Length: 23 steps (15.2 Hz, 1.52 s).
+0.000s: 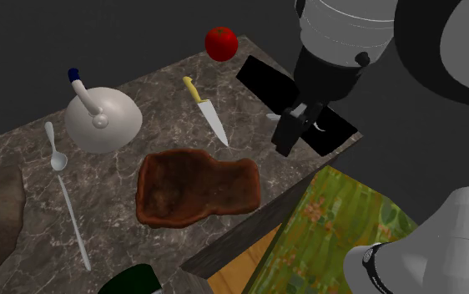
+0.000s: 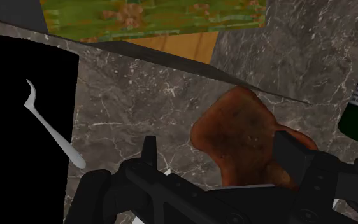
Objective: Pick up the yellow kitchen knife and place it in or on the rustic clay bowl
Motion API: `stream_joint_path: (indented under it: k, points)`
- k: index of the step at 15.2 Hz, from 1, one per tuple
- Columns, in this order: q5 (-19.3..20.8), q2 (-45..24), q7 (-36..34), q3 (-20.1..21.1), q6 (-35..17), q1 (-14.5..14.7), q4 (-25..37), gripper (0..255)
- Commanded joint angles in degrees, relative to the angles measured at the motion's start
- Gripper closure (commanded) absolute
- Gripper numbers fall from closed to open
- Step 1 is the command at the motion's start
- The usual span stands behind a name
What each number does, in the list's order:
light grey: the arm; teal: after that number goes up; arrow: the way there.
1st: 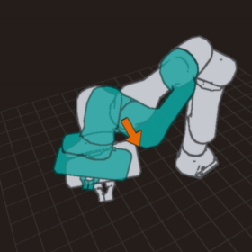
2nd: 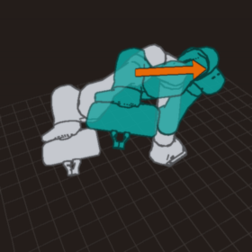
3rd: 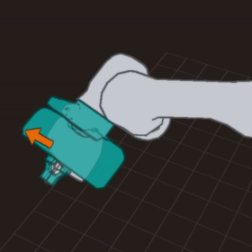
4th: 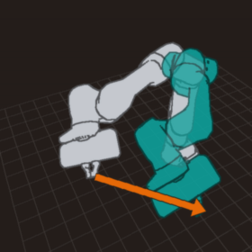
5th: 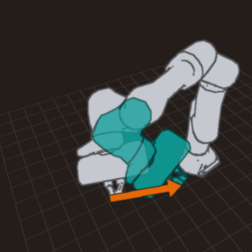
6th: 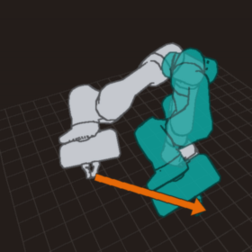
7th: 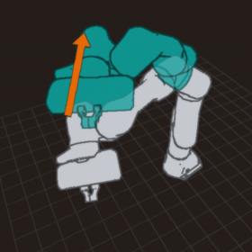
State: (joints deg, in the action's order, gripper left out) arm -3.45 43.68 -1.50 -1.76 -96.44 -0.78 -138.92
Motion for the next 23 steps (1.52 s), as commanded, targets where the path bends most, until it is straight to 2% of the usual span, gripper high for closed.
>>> stream_joint_path:
  k: [1,12,18,23]
  points:
    - [0.00,0.00,0.00,0.00,0.00,0.00,0.00,0]
    - [1.53,-22.67,5.95,-3.41,-16.20,-0.46,7.11,0]
    - [0.95,-35.81,9.13,-4.88,-21.92,-0.62,14.89,0]
    - [-0.17,-46.86,11.72,-5.61,-24.73,-1.07,23.42,0]
